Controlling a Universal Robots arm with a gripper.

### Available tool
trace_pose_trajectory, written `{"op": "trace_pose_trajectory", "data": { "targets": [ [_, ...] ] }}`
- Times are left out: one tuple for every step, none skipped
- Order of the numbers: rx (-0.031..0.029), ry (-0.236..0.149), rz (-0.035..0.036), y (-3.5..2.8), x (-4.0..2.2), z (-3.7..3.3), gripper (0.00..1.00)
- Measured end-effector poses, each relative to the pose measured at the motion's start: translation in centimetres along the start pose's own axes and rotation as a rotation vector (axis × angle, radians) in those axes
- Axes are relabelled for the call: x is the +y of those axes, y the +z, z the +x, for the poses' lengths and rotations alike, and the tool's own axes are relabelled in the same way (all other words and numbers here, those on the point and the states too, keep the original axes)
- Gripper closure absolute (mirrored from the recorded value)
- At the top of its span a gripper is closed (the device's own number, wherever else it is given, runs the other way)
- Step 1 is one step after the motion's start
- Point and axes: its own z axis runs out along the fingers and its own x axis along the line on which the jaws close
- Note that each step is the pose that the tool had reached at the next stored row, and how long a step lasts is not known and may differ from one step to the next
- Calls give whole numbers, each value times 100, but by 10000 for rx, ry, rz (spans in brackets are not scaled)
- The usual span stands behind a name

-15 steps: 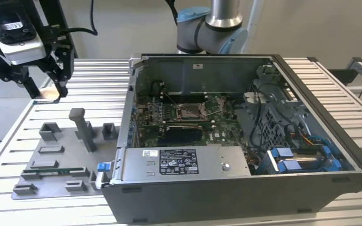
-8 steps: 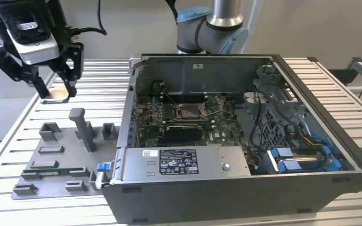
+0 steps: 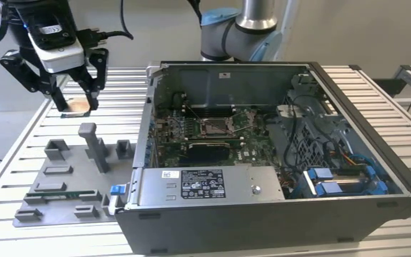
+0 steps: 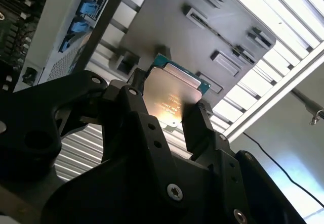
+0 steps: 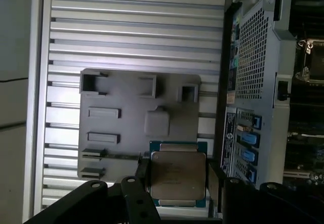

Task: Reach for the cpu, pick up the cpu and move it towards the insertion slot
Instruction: 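Pick up the cpu and move it towards the insertion slot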

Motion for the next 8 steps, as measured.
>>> {"op": "trace_pose_trajectory", "data": {
  "targets": [
    [-1,0,0,0,-1,-29,100],
    [-1,-1,-1,0,-3,-60,100],
    [0,0,1,-1,-4,-89,100],
    [1,-1,1,-1,-6,-117,100],
    [0,-1,1,-1,-7,-145,100],
    [-1,0,-1,-1,-8,-174,100],
    [0,0,0,-1,-9,-201,100],
    [0,0,0,-1,-11,-227,100]
  ]
}}
